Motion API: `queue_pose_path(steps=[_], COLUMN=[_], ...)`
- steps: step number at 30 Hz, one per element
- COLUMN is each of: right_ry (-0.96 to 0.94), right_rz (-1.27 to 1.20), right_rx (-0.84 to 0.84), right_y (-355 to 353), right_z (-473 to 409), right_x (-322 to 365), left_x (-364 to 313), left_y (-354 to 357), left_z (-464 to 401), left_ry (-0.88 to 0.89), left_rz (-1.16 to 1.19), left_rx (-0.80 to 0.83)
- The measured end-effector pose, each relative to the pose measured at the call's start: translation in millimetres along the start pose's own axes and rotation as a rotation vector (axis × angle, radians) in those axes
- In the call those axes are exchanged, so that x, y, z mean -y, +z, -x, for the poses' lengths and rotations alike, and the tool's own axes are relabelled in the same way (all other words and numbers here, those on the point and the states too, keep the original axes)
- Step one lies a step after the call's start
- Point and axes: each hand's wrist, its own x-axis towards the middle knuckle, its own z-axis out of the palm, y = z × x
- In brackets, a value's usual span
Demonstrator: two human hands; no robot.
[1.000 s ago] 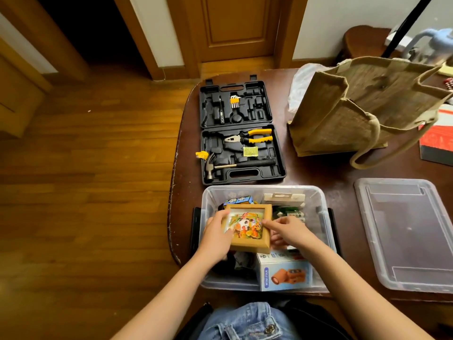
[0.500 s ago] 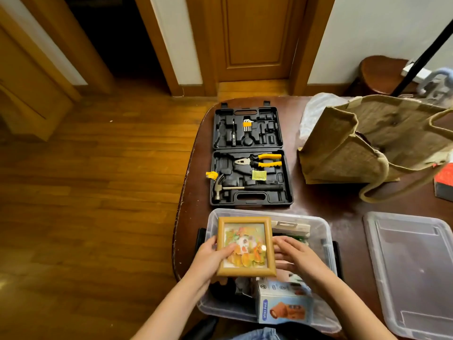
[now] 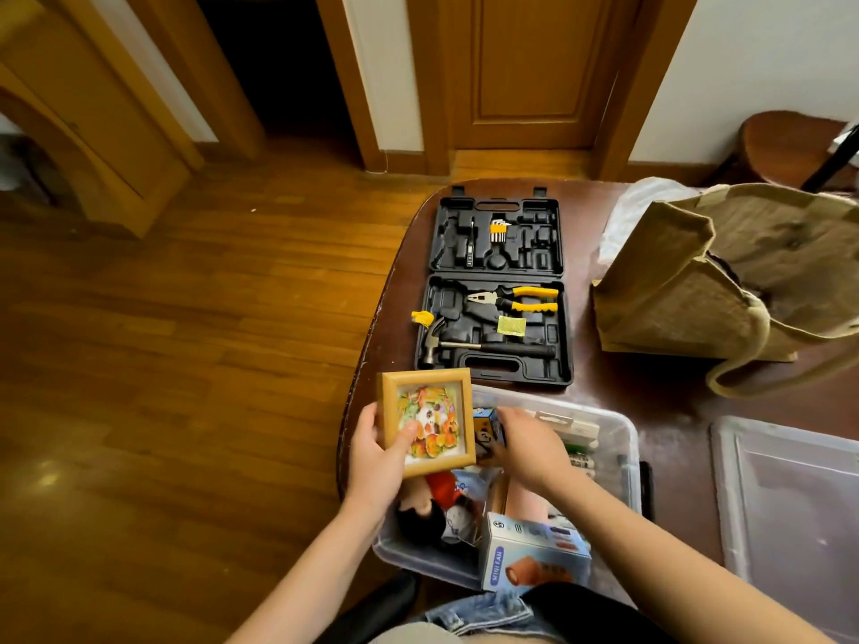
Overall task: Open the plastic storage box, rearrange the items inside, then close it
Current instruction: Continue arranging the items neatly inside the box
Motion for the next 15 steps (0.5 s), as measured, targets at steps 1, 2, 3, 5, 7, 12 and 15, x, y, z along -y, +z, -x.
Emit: queue_pose_path(steps=[1,2,3,5,7,12,15], right_ry=[0.033,0.071,0.108,0.159,0.17,0.135,0.065], right_rz=[0.025,0.018,0.008,0.022,0.044,-0.045,-0.081], right_rx=[0.05,0.097,0.125,0.125,0.082,0.008,-0.12], right_y=[3.5,7.6,10.8,16.8,20.9,19.8,15.2], right_z=[-4.2,-7.5,-10.4,-14.9,-19.7,-21.4,-6.8], right_x=[2.8,4.8,6.4,8.3,9.7,13.2,1.2], left_x=[-1.5,-1.9,-2.6,-1.5,0.5,3.0,4.7], left_y=[0.1,0.6,1.0,1.4,0.9,-6.1,-9.5], left_z=[0.3,1.4,2.0,4.3,6.0,7.9,7.8], left_ry=[0.011,0.017,0.02,0.014,-0.008,-0.09,-0.14], left_rz=[-0.005,-0.012,-0.018,-0.016,0.019,0.249,0.359], left_rx=[-0.006,-0.017,-0.03,-0.063,-0.103,-0.199,-0.247])
